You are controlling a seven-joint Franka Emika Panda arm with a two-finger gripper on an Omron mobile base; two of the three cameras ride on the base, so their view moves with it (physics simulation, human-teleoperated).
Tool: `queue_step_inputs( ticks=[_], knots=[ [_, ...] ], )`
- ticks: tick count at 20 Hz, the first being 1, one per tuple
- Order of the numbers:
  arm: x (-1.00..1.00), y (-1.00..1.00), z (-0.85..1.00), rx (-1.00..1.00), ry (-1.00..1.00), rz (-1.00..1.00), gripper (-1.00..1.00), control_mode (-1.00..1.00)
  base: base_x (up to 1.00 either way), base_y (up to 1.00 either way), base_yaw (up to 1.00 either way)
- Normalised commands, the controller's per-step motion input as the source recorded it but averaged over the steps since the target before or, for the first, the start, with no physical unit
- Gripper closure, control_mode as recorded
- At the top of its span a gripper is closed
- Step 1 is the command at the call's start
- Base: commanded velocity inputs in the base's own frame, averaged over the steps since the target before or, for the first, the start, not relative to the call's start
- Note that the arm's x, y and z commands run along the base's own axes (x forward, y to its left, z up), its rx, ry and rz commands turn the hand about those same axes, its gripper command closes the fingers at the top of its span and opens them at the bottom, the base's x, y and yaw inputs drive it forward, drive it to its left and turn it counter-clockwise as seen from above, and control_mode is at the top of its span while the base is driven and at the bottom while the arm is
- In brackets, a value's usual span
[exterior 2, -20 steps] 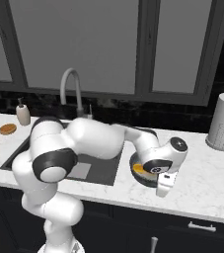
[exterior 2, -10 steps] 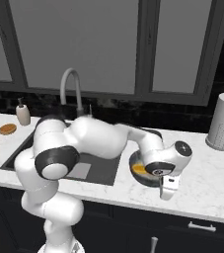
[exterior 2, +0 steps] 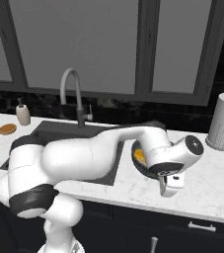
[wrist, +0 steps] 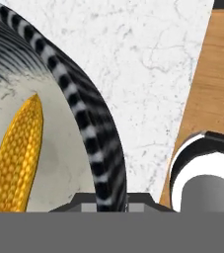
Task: Pick the corn from the sink and place it in the bowl. Then pick the bowl and place it in the microwave. Then close the microwave door and press the start button.
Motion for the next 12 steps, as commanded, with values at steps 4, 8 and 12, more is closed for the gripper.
queue_step_inputs(
  ticks=[4,8,12],
  knots=[
    [-0.29,0.57,0.99,-0.05,-0.09,0.07,1.00,-1.00,0.00,0.00,0.00],
    [-0.23,0.61,0.89,-0.06,-0.11,0.07,1.00,-1.00,0.00,0.00,0.00],
    [-0.14,0.73,0.72,-0.09,-0.08,0.04,1.00,-1.00,0.00,0.00,0.00]
  ],
)
